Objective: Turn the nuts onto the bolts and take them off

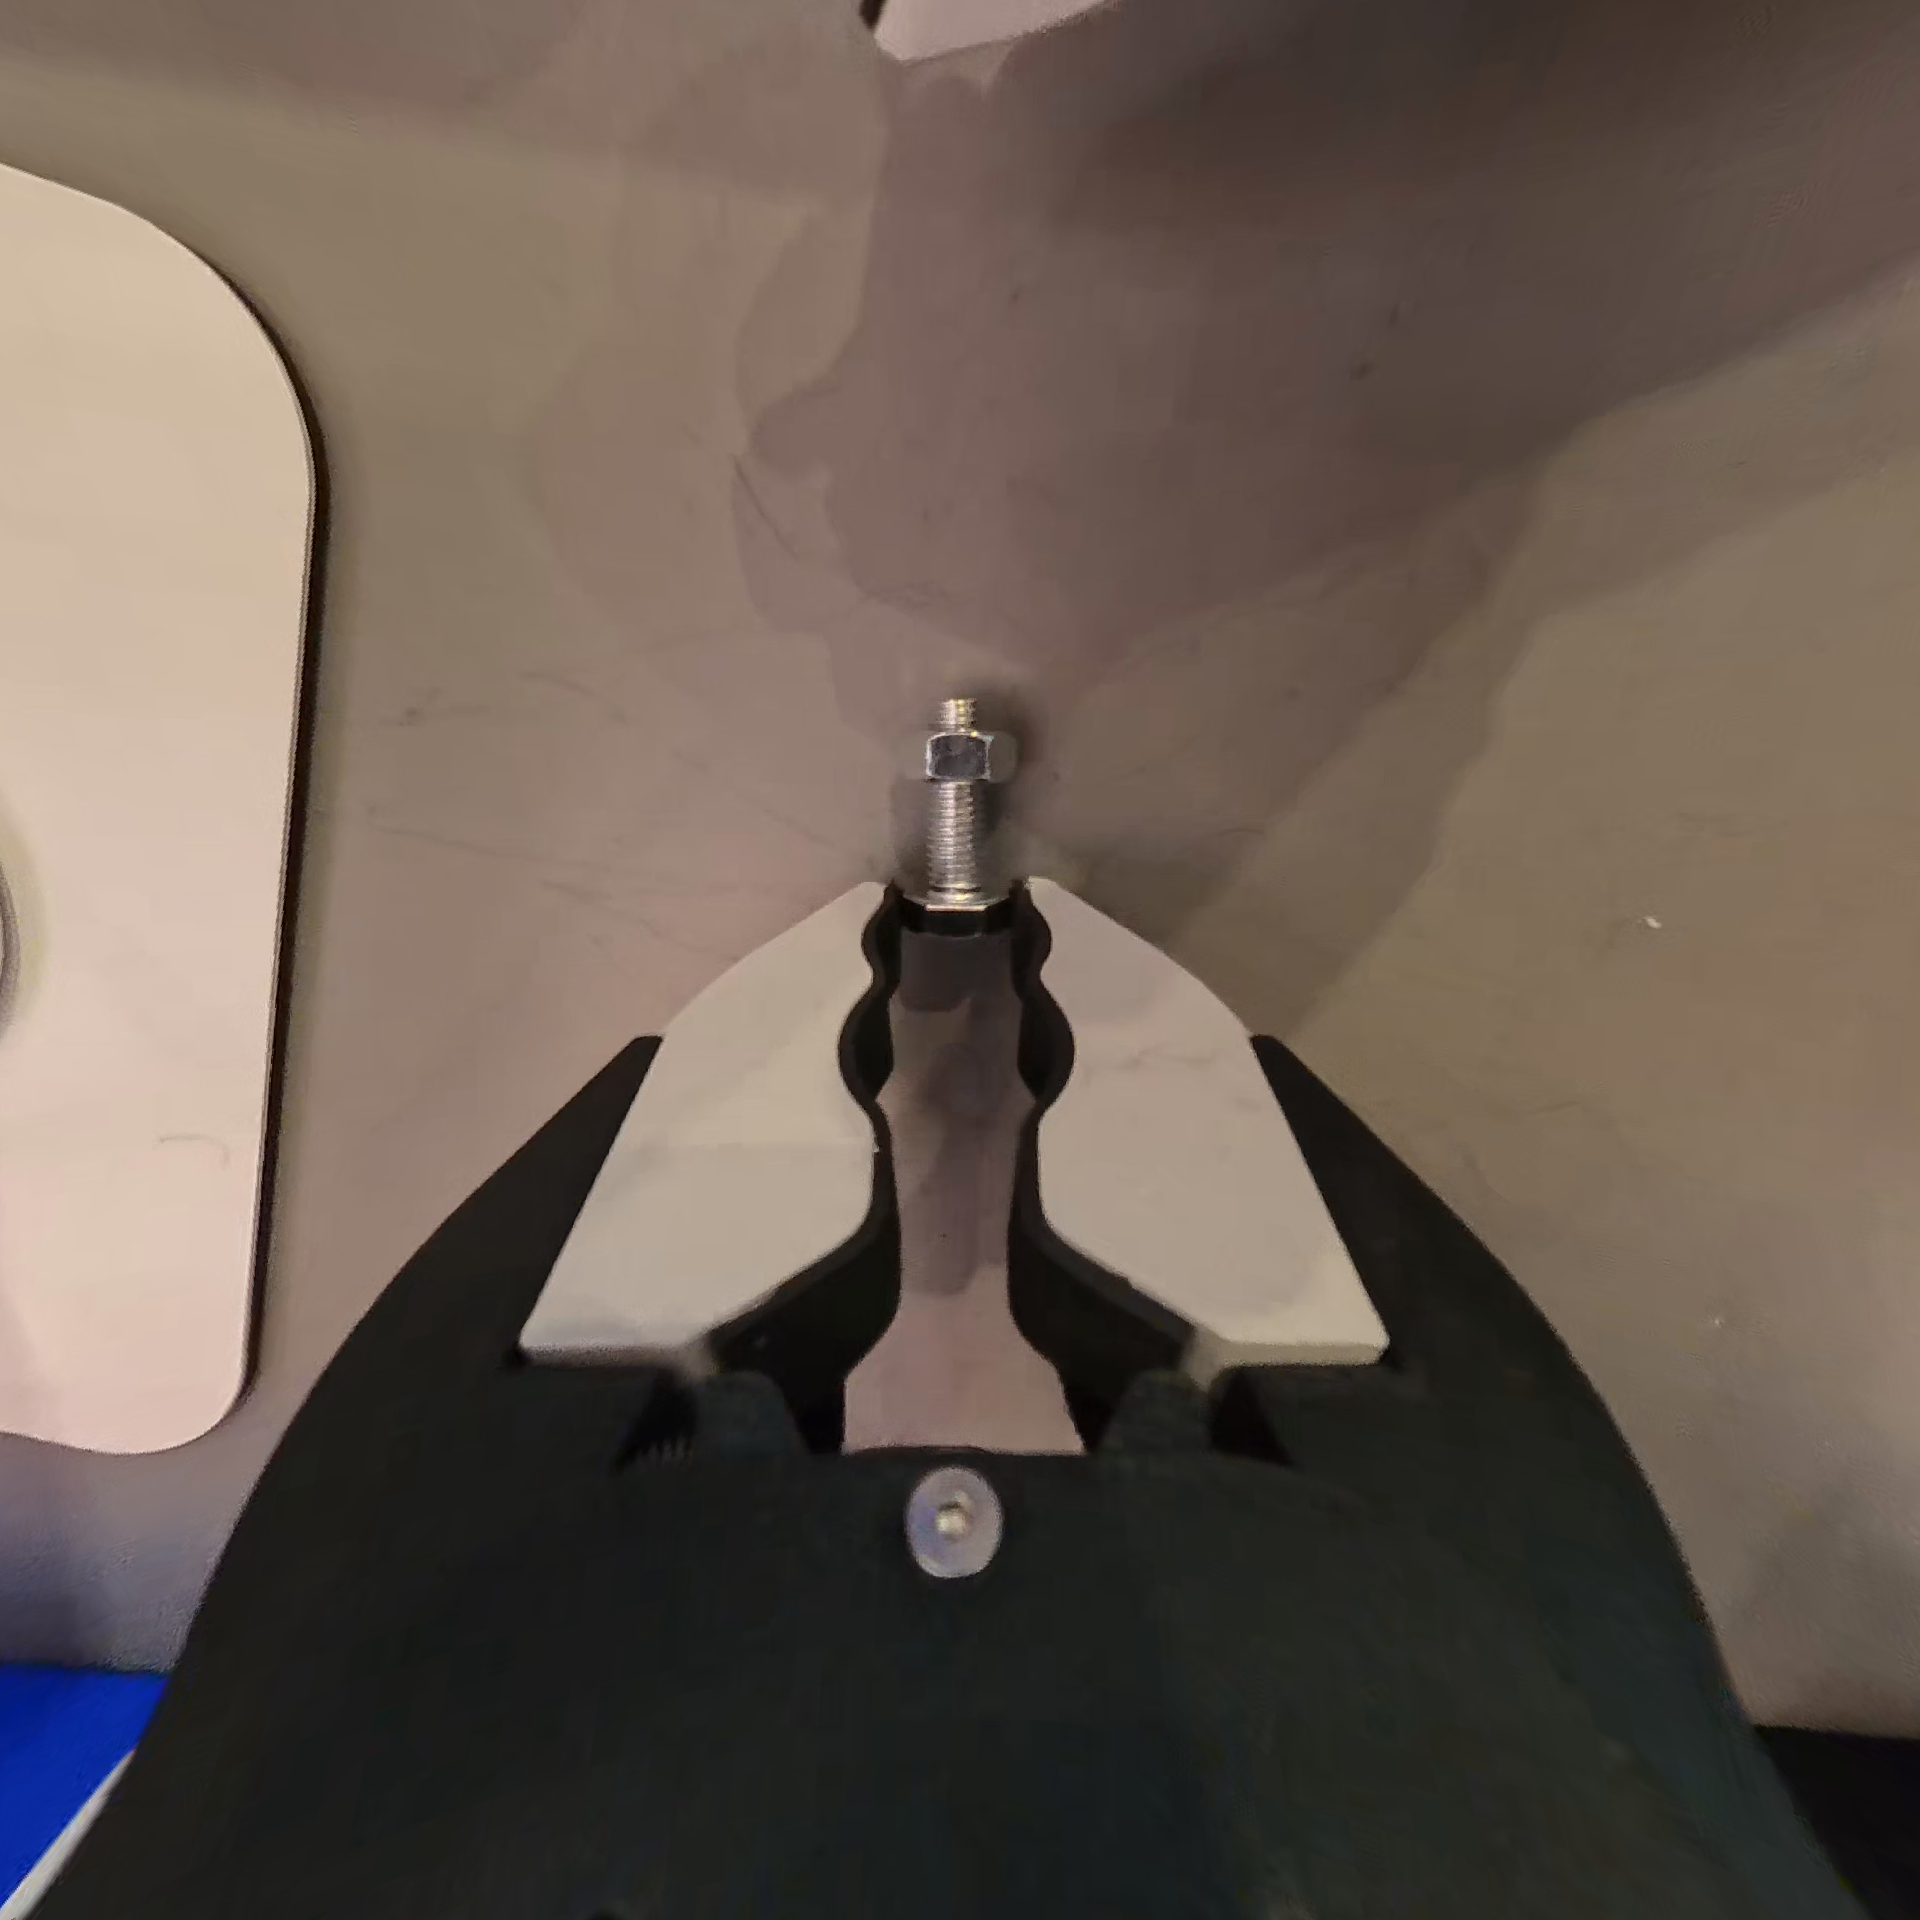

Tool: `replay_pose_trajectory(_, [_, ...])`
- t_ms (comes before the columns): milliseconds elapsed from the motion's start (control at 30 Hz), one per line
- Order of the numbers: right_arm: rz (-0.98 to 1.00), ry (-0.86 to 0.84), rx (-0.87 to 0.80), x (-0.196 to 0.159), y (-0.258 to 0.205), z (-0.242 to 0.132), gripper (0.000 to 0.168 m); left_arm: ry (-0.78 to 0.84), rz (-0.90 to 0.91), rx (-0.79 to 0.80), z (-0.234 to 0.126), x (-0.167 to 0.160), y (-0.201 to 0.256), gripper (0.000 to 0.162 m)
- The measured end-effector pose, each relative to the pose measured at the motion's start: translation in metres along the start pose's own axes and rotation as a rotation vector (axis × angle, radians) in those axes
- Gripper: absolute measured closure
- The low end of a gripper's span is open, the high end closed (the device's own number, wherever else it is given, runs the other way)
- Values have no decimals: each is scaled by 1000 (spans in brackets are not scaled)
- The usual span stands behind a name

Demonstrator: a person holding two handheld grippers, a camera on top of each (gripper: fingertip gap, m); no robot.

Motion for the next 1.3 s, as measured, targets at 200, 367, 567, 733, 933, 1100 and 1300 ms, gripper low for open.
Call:
replay_pose_trajectory(200, [34, 61, 81, 3, -2, -3, 144, 123, -129, 8, 0, -5, 1, 143])
replay_pose_trajectory(367, [95, 186, 247, 11, -8, -9, 134, 395, -294, -40, -15, 6, 5, 143])
replay_pose_trajectory(567, [124, 209, 326, 11, -7, -13, 133, 427, -315, -59, -11, 6, 11, 143])
replay_pose_trajectory(733, [192, 206, 516, 7, -11, -12, 128, 580, -378, -116, -29, 9, 6, 143])
replay_pose_trajectory(933, [231, 306, 701, 14, -21, -14, 131, 741, -424, -218, -46, 14, 10, 143])
replay_pose_trajectory(1100, [276, 335, 765, 14, -21, -15, 149, 789, -424, -255, -50, 19, 14, 143])
replay_pose_trajectory(1300, [265, 373, 777, 19, -22, -21, 150, 820, -431, -273, -55, 20, 15, 143])
Point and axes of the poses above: each gripper's, where its closed fingertips meet, z out along the fingers, x out of its top, y = z × x across the jaws, the point moved 7 cm from there along -z, back along the fingers, and after that the axes turned 15 degrees about x, right-handed, at the moved point
